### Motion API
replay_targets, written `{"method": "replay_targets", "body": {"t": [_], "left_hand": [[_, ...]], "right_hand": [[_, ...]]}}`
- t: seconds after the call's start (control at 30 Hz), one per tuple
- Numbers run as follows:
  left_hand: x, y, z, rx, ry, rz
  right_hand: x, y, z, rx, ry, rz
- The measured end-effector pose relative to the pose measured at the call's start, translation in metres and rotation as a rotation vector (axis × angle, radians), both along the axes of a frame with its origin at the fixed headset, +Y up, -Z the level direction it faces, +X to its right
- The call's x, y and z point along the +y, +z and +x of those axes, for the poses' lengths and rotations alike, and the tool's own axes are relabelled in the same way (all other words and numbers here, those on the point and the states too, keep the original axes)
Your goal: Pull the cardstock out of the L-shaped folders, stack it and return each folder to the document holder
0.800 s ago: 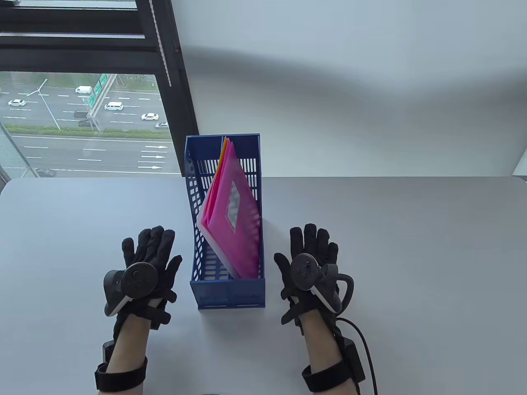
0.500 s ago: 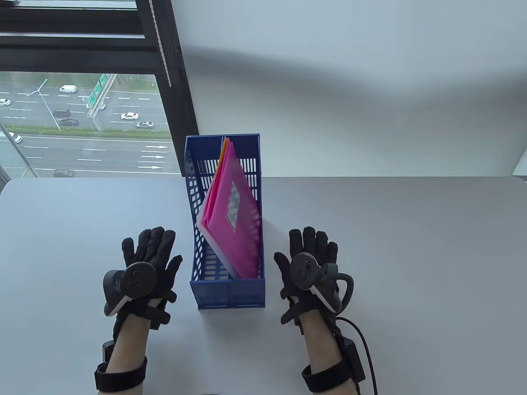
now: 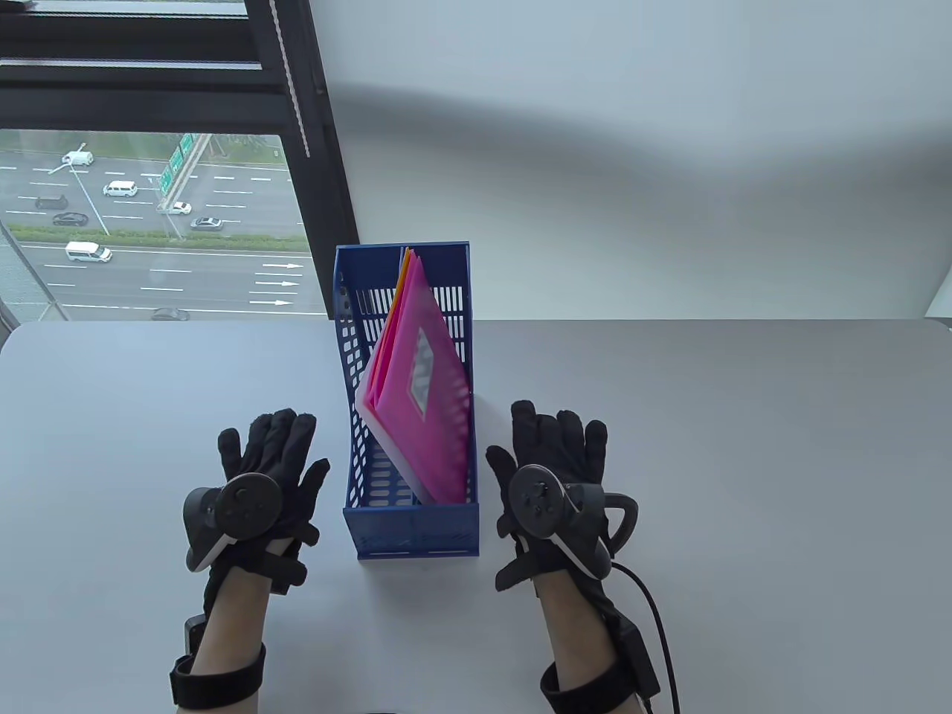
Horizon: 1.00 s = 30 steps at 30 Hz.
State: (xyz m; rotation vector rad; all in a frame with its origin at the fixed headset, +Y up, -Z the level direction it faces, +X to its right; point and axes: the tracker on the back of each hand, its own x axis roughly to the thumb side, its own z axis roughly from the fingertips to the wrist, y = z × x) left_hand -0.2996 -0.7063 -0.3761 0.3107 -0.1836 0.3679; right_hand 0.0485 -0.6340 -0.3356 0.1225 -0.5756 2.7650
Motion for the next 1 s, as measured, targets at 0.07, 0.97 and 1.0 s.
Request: {"method": "replay_targets", "body": {"t": [0.07,0.97,1.0], "left_hand": [[0.0,0.0,0.0,0.0,0.002,0.001],[0.0,0.0,0.003,-0.021,0.021,-0.008],[0.0,0.0,0.003,-0.02,0.021,-0.007]], "right_hand": [[0.005,0.006,-0.009,0.049,-0.02,0.004],[0.009,0.012,-0.049,0.006,-0.057,0.239],[0.009,0.013,-0.048,-0.019,-0.054,0.259]]}}
